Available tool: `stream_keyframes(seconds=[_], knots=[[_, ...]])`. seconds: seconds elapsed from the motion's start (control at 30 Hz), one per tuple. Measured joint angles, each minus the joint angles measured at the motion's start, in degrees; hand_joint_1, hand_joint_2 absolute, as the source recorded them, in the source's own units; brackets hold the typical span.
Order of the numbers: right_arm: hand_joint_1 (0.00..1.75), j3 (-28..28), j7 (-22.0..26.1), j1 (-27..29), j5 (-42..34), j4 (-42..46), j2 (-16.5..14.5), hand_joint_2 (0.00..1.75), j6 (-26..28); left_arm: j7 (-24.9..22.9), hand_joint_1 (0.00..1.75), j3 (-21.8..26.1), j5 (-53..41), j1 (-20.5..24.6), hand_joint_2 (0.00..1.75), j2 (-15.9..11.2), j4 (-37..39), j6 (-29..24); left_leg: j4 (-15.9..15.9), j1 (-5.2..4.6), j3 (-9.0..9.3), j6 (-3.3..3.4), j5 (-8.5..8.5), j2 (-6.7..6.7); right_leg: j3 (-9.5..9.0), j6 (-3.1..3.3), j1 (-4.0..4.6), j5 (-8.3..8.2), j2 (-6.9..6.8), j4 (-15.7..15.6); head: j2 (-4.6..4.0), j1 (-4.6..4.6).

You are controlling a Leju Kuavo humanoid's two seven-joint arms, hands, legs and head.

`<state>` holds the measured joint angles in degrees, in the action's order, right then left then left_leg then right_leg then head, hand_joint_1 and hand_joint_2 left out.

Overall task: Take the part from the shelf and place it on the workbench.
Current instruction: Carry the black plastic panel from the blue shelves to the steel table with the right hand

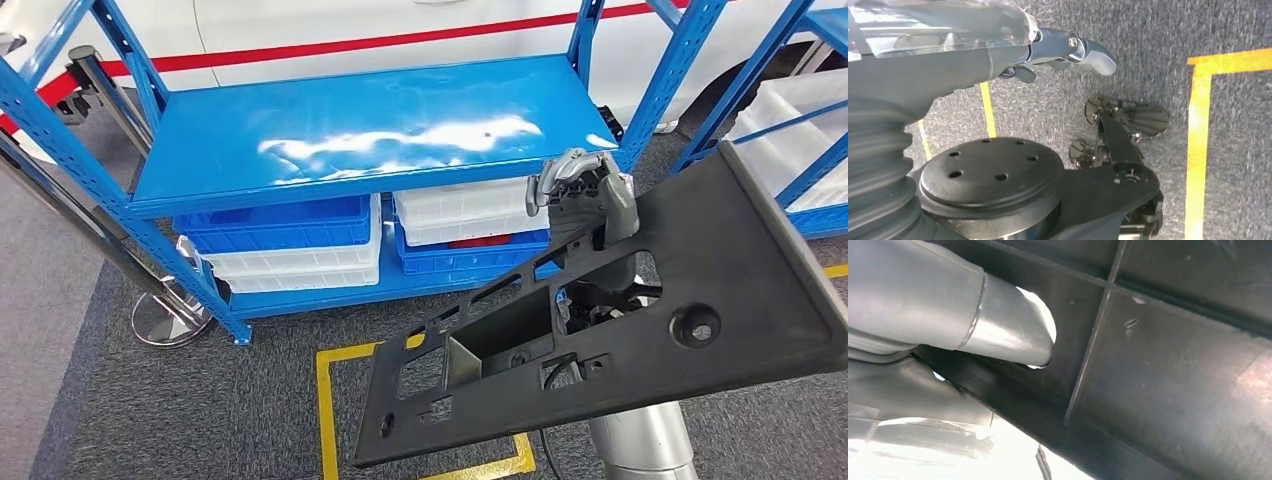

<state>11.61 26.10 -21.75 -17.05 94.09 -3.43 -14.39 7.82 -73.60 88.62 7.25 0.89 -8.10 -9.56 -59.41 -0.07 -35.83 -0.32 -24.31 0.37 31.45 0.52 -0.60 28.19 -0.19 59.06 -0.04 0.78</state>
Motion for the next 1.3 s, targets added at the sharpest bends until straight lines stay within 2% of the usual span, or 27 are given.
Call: stream_keyframes(seconds=[0.07, 0.13, 0.17, 0.2, 0.23, 0.27, 0.3, 0.37, 0.43, 0.5, 0.53, 0.63, 0.67, 0.7, 0.73, 0.77, 0.83, 0.9, 0.93, 1.0, 1.03, 1.1, 1.17, 1.2, 1.23, 1.27, 1.3], knots=[[1.75, 0.0, -0.3, 0.8, 0.1, 0.4, -0.1, 0.00, 0.4, -0.2, 0.00, -0.2, -0.3, 0.0, 1.75, 0.0, 0.0, 0.4, -3.6, 0.20, -1.38, -0.53, -3.57, -0.12, 0.72, 0.91, -0.28, -0.94, -0.26, -0.4, 0.00, 0.15], [1.75, -0.1, -0.7, 2.2, 0.2, 0.9, -0.1, 0.00, 0.8, -0.9, 0.00, -0.6, -0.9, -0.1, 1.75, 0.2, 0.0, 0.7, -10.6, 0.46, -3.42, -0.98, -8.42, -0.15, 1.80, 1.16, -0.22, -1.77, -0.37, -0.3, 0.00, 0.29], [1.75, -0.2, -0.9, 3.0, 0.3, 1.0, -0.1, 0.00, 1.0, -1.5, 0.00, -0.9, -1.2, -0.2, 1.75, 0.4, 0.0, 0.7, -13.6, 0.57, -4.00, -1.16, -9.75, -0.15, 2.36, 1.13, -0.20, -2.17, -0.40, -0.3, 0.00, 0.29], [1.75, -0.3, -1.1, 3.9, 0.3, 1.1, -0.1, 0.00, 1.1, -2.1, 0.00, -1.2, -1.4, -0.3, 1.75, 0.6, 0.0, 0.7, -15.1, 0.65, -3.85, -1.28, -9.98, -0.14, 2.96, 1.08, -0.19, -2.56, -0.43, -0.2, 0.00, 0.29], [1.75, -0.4, -1.1, 4.7, 0.4, 1.2, 0.0, 0.00, 1.2, -2.6, 0.00, -1.4, -1.5, -0.4, 1.75, 0.7, 0.0, 0.7, -14.4, 0.71, -2.71, -1.32, -9.08, -0.14, 3.52, 0.98, -0.19, -2.92, -0.43, -0.1, 0.00, 0.29], [1.75, -0.5, -1.1, 5.4, 0.5, 1.3, 0.1, 0.00, 1.2, -3.1, 0.00, -1.6, -1.6, -0.5, 1.75, 0.8, 0.0, 0.6, -11.7, 0.76, -0.53, -1.28, -7.48, -0.14, 4.02, 0.83, -0.21, -3.25, -0.41, 0.0, 0.00, 0.29], [1.75, -0.6, -1.0, 6.0, 0.7, 1.5, 0.1, 0.00, 1.2, -3.5, 0.00, -1.7, -1.6, -0.5, 1.75, 1.0, 0.0, 0.6, -7.7, 0.78, 2.22, -1.15, -6.14, -0.16, 4.41, 0.63, -0.22, -3.54, -0.39, 0.2, 0.00, 0.28], [1.75, -0.9, -0.5, 7.0, 0.9, 1.8, 0.3, 0.00, 1.2, -4.0, 0.00, -2.1, -1.6, -0.5, 1.75, 1.2, 0.0, 0.4, -0.5, 0.58, 6.76, -0.77, -5.18, -0.27, 4.92, 0.02, -0.16, -4.12, -0.38, 0.3, 0.00, 0.27], [1.75, -1.2, 0.3, 7.6, 1.0, 1.9, 0.5, 0.00, 1.0, -4.0, 0.00, -2.3, -1.3, -0.5, 1.75, 1.4, 0.0, 0.2, 1.9, 0.23, 7.80, -0.28, -5.41, -0.37, 5.20, -0.76, -0.17, -4.86, -0.41, 0.3, 0.00, 0.25], [1.75, -1.5, 1.1, 8.0, 1.1, 1.7, 0.6, 0.00, 0.8, -3.6, 0.00, -2.3, -1.0, -0.7, 1.75, 1.5, 0.0, 0.0, 2.3, 0.34, 7.24, 0.57, -4.61, -0.27, 5.51, -1.51, -0.26, -5.00, -0.33, 0.4, 0.00, 0.23], [1.75, -1.7, 1.4, 8.1, 1.1, 1.6, 0.7, 0.00, 0.7, -3.3, 0.00, -2.3, -0.9, -0.8, 1.75, 1.6, 0.0, -0.1, 2.4, 0.44, 6.89, 1.07, -4.07, -0.15, 5.91, -1.77, -0.30, -3.94, -0.24, 1.2, 0.00, 0.19], [1.75, -2.1, 2.1, 8.2, 1.1, 0.9, 0.9, 0.00, 0.3, -2.3, 0.00, -2.3, -0.7, -0.7, 1.75, 1.6, 0.0, -0.2, 2.5, 0.34, 5.16, 2.06, -2.48, 0.07, 8.79, -2.11, -0.37, 3.22, -0.06, 9.7, 0.00, 0.08], [1.75, -2.2, 2.2, 8.2, 1.2, 0.6, 0.9, 0.00, 0.1, -1.8, 0.00, -2.3, -0.6, -0.7, 1.75, 1.6, 0.0, -0.2, 2.4, 0.22, 4.44, 2.15, -2.00, 0.09, 9.71, -2.18, -0.37, 4.92, -0.06, 13.2, 0.00, 0.09], [1.75, -2.2, 2.3, 8.2, 1.3, 0.4, 0.9, 0.00, 0.0, -1.4, 0.00, -2.3, -0.4, -0.7, 1.75, 1.6, 0.0, -0.1, 2.3, 0.13, 3.72, 2.16, -1.56, 0.11, 10.01, -2.22, -0.37, 5.43, -0.06, 15.5, 0.00, 0.09], [1.75, -2.2, 2.4, 8.2, 1.5, 0.1, 0.9, 0.00, -0.2, -0.9, 0.00, -2.3, -0.3, -0.7, 1.75, 1.5, 0.0, -0.1, 2.1, 0.07, 3.01, 2.10, -1.16, 0.12, 9.44, -2.20, -0.37, 4.80, -0.06, 16.1, 0.00, 0.09], [1.75, -2.2, 2.6, 8.1, 1.7, -0.1, 0.9, 0.00, -0.3, -0.5, 0.00, -2.2, -0.2, -0.7, 1.75, 1.4, 0.0, 0.0, 1.9, 0.05, 2.37, 2.01, -0.84, 0.11, 7.75, -2.11, -0.37, 3.32, -0.06, 14.4, 0.00, 0.09], [1.75, -2.2, 2.9, 7.7, 2.1, -0.4, 0.9, 0.00, -0.4, 0.1, 0.00, -2.2, 0.0, -0.6, 1.75, 1.3, 0.0, 0.0, 1.2, -0.03, 1.25, 1.68, -0.37, 0.04, 2.40, -1.73, -0.28, 1.09, -0.04, 7.0, 0.00, 0.09], [1.75, -2.2, 3.1, 7.3, 2.7, -0.6, 0.8, 0.00, -0.4, 0.5, 0.00, -2.2, 0.0, -0.5, 1.75, 1.1, 0.0, 0.3, 0.8, -0.18, 0.56, 1.15, 0.13, 0.00, -1.09, -1.26, -0.03, 1.13, 0.03, 1.2, 0.00, 0.11], [1.75, -2.2, 3.0, 7.2, 2.9, -0.6, 0.7, 0.00, -0.3, 0.5, 0.00, -2.2, 0.0, -0.5, 1.75, 1.0, 0.0, 0.4, 0.7, -0.22, 0.36, 0.83, 0.45, -0.01, -1.45, -1.02, 0.14, 1.47, 0.08, 0.2, 0.00, 0.13], [1.75, -2.2, 2.8, 7.2, 3.3, -0.6, 0.5, 0.00, -0.2, 0.4, 0.00, -2.2, 0.0, -0.4, 1.75, 0.7, 0.0, 0.6, 0.6, -0.18, 0.12, 0.16, 0.80, -0.07, -1.02, -0.27, 0.05, 0.87, -0.01, -0.2, 0.00, 0.12], [1.75, -2.1, 2.7, 7.1, 3.4, -0.6, 0.4, 0.00, -0.2, 0.3, 0.00, -2.2, 0.0, -0.4, 1.75, 0.6, 0.0, 0.7, 0.0, -0.12, -0.27, -0.17, 0.04, -0.12, -0.70, 0.23, -0.07, 0.42, -0.12, -0.3, 0.00, 0.16], [1.75, -2.1, 2.4, 7.1, 3.4, -0.6, 0.2, 0.00, -0.2, -0.1, 0.00, -2.2, 0.0, -0.4, 1.75, 0.5, 0.0, 0.6, -4.3, 0.12, -1.88, -0.75, -4.02, -0.22, 0.24, 1.09, -0.26, -0.60, -0.34, -0.6, 0.00, 0.23], [1.75, -1.9, 2.2, 7.2, 3.2, -0.9, -0.1, 0.00, -0.4, -0.4, 0.00, -2.2, 0.2, -0.5, 1.75, 0.5, 0.0, 0.3, -11.4, 0.33, -3.93, -1.20, -8.65, -0.23, 1.50, 1.38, -0.19, -1.51, -0.38, -0.5, 0.00, 0.28], [1.75, -1.8, 2.4, 7.2, 3.1, -1.2, -0.2, 0.00, -0.7, -0.5, 0.00, -2.1, 0.3, -0.5, 1.75, 0.5, 0.0, 0.1, -13.9, 0.43, -4.36, -1.37, -9.58, -0.23, 2.14, 1.35, -0.17, -1.94, -0.40, -0.4, 0.00, 0.28], [1.75, -1.7, 2.6, 7.2, 2.9, -1.6, -0.3, 0.00, -0.9, -0.6, 0.00, -2.1, 0.4, -0.6, 1.75, 0.5, 0.0, -0.2, -14.8, 0.51, -3.92, -1.49, -9.33, -0.22, 2.78, 1.28, -0.16, -2.34, -0.42, -0.3, 0.00, 0.29], [1.75, -1.6, 2.9, 7.2, 2.8, -2.0, -0.4, 0.00, -1.1, -0.6, 0.00, -2.0, 0.5, -0.6, 1.75, 0.5, 0.0, -0.4, -13.6, 0.60, -2.48, -1.54, -8.14, -0.22, 3.35, 1.18, -0.17, -2.70, -0.42, -0.1, 0.00, 0.30], [1.75, -1.6, 3.2, 7.1, 2.8, -2.4, -0.5, 0.00, -1.3, -0.6, 0.00, -1.9, 0.6, -0.6, 1.75, 0.4, 0.0, -0.6, -10.3, 0.67, -0.03, -1.50, -6.50, -0.22, 3.82, 1.04, -0.18, -3.03, -0.42, 0.0, 0.00, 0.29]])
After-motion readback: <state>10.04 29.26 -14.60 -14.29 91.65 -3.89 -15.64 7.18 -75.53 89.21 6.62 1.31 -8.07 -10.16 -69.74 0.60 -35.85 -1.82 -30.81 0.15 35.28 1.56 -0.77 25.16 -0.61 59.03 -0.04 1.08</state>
